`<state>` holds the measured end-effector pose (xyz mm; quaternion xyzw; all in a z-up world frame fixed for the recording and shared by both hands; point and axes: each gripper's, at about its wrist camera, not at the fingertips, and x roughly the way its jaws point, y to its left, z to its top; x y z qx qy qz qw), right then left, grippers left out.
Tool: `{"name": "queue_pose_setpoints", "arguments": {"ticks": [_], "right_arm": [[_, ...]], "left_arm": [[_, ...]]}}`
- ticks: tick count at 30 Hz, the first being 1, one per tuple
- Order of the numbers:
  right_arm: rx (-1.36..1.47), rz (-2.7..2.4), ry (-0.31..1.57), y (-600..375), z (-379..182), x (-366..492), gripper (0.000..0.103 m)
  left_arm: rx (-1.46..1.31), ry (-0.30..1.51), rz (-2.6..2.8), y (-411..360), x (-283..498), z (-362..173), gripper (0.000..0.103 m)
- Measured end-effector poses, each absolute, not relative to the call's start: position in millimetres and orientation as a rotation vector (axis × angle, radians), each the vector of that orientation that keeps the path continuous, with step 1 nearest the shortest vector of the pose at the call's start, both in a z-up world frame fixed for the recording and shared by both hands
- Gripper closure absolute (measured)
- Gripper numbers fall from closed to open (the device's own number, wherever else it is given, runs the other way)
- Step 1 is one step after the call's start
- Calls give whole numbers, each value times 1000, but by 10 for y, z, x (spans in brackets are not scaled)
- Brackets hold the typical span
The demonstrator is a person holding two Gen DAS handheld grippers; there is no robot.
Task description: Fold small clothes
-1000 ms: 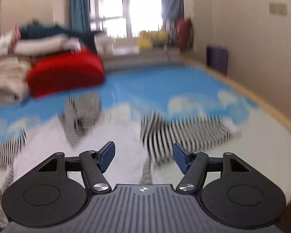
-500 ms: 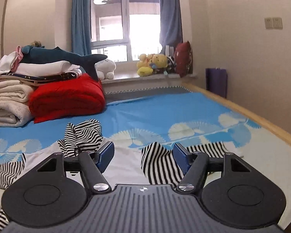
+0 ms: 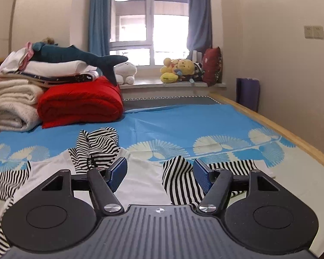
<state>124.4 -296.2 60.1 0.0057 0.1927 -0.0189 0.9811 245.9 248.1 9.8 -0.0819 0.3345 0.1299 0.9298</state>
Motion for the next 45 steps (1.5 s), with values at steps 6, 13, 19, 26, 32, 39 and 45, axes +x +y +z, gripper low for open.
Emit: {"name": "queue_pose_setpoints", "arguments": {"ticks": [6,13,19,26,32,39,45], "right_arm": [[-6,-34,425,-2940,584,1358,75],[-4,-50,440,-2954,648,1492,74],[-88,-33,456,-2810,661,1544,58],[-138,-38,458,-2688,708,1547,58],[-160,-45,453,-2629,715,1522,58],[-176,-56,461,-2627,716,1488,58],[-137,-45,531,-2666,614,1671,58]], "left_arm": [[-357,816,497,3439,2551,-539,85],[-524,819,619,4127,2638,-869,59],[-584,823,670,4307,2715,-1044,57],[-548,800,673,4307,2739,-1040,100],[-452,760,777,4269,2614,-897,99],[-717,760,779,4499,2515,-1016,98],[-590,652,737,4200,2654,-553,100]]}}
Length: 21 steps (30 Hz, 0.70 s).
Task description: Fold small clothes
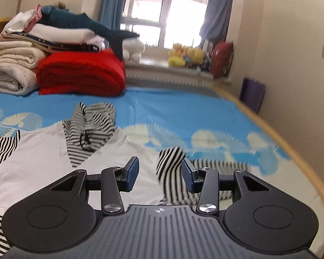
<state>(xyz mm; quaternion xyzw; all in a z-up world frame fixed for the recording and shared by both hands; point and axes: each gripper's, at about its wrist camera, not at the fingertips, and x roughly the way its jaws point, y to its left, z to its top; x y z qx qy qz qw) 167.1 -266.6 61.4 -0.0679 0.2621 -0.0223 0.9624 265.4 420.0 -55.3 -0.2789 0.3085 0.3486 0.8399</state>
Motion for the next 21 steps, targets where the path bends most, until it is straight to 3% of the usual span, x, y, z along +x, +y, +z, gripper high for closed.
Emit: {"name": "queue_pose_setpoints", "arguments": {"ticks": [7,12,15,17,21], "right_arm": [[-128,99,630,-2199,489,2309,59],[-60,175,664,-1869,319,2800,63],[6,181,704,-1924,19,2916,63],[56,90,835,-2018,-243,3065,64],[358,29,927,-2379,-371,3356,63]], "left_arm": [[-590,571,530,3382,2977,83,101],[-465,573,243,2152,3324,426,101],[-395,631,-16,1269,3454,443,100],[-423,751,-268,824,3577,385,95],[-335,788,-214,634,3709,421,91]]}}
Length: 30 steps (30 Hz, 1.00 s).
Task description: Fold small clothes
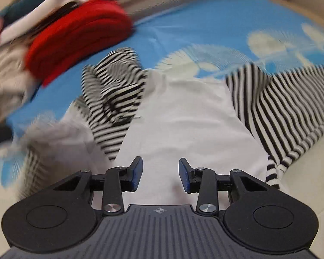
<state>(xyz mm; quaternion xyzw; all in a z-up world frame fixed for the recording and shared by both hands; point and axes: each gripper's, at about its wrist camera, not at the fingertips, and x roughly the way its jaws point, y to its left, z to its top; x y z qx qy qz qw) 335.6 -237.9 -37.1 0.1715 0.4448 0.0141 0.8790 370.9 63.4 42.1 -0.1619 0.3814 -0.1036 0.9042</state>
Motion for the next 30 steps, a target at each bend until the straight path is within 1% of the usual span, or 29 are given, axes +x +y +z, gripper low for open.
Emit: {"name": "queue_pose_setpoints", "arguments": {"ticks": [4,8,10,13,17,22,23,24,26,28,30], "right_arm": [[365,26,918,-2518,-294,3475,63],[376,83,991,-2474,-403,3628,63],[360,124,1044,-2325,-505,3710,58],[326,182,1083,-2037,-613,3764,56],[171,264,1093,-1585,-721,3780,46],[-158,281,1071,-1148,-963,3708,47],[-200,277,1051,-1126,-979,3686,54],[-210,261,1034,-1143,-955,3676,76],[-100,225,1006,-1324,-788,3693,92],[56,180,904,-1590,-487,3658,95],[110,141,758,-1851,-182,3556,96]], "left_arm": [[-368,849,4,981,3901,307,91],[-328,904,115,1218,4023,157,91],[-335,921,108,1262,4025,139,91],[-340,919,95,1293,4027,143,90],[-356,924,98,1368,3970,169,90],[-377,915,132,1582,3960,215,90],[-380,910,148,1644,3961,226,90],[-381,906,164,1710,3960,231,90],[-383,912,193,1821,3961,221,90],[-391,920,208,1896,3956,207,90],[-384,930,206,1907,3949,191,90]]}}
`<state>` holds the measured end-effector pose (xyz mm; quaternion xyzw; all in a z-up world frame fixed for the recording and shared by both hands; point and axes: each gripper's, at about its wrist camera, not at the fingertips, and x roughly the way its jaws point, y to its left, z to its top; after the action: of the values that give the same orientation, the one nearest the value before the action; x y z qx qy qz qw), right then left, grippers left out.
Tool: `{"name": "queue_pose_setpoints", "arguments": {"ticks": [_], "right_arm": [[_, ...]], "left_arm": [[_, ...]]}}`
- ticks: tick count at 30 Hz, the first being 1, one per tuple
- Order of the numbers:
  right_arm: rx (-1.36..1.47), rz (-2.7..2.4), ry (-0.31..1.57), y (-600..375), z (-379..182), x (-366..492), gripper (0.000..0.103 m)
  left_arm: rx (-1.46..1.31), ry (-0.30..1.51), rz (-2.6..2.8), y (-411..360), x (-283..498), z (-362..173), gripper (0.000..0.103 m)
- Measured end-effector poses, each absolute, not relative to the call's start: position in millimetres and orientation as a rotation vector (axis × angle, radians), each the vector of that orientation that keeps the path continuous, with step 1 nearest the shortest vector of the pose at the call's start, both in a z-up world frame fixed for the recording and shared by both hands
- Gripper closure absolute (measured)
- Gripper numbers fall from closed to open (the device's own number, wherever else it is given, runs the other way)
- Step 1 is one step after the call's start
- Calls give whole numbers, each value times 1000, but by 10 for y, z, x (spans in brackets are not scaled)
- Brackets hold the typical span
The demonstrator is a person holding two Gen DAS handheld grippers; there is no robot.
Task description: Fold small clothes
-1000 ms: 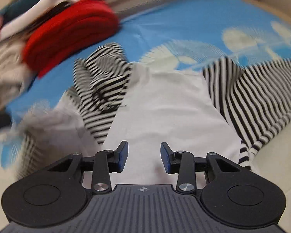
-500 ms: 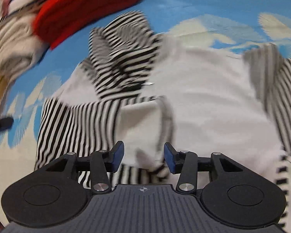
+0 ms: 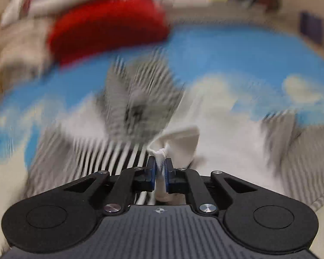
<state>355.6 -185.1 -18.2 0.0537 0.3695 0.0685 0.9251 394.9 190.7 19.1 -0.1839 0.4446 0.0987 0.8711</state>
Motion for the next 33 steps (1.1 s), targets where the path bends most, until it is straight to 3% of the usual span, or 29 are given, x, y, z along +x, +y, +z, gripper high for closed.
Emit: {"name": "queue_pose_setpoints", "arguments": {"ticks": [4,10,13,14,15,17,19,21,25,29,33], "right_arm": [[206,37,720,-2399,-112,3427,98],[482,-97,1035,-3090,-720,3509,92],[508,-40,1031,-3092,-745,3571,59],[496,-27,1026,-3066,-741,3598,52],[489,-26,1028,-3050,-745,3627,52],[484,-39,1058,-3057,-799,3699,53],[466,-56,1111,-3036,-913,3738,61],[458,-61,1117,-3003,-963,3740,95],[462,-11,1003,-2970,-737,3712,97],[451,-5,848,-2995,-354,3662,98],[400,-122,1065,-3070,-650,3744,95]], "left_arm": [[-351,953,176,1789,3950,132,90],[-315,1000,145,1617,3999,-21,90],[-305,1030,127,1541,4015,-131,90],[-303,1045,119,1513,4018,-182,90],[-306,1059,109,1494,4018,-232,90],[-315,1095,83,1447,4018,-356,90],[-310,1140,62,1404,4008,-509,90],[-307,1187,52,1392,3988,-680,90],[-286,1277,64,1411,3941,-963,91],[-247,1238,38,1359,3925,-815,90],[-221,1264,47,1342,3906,-906,89]]}}
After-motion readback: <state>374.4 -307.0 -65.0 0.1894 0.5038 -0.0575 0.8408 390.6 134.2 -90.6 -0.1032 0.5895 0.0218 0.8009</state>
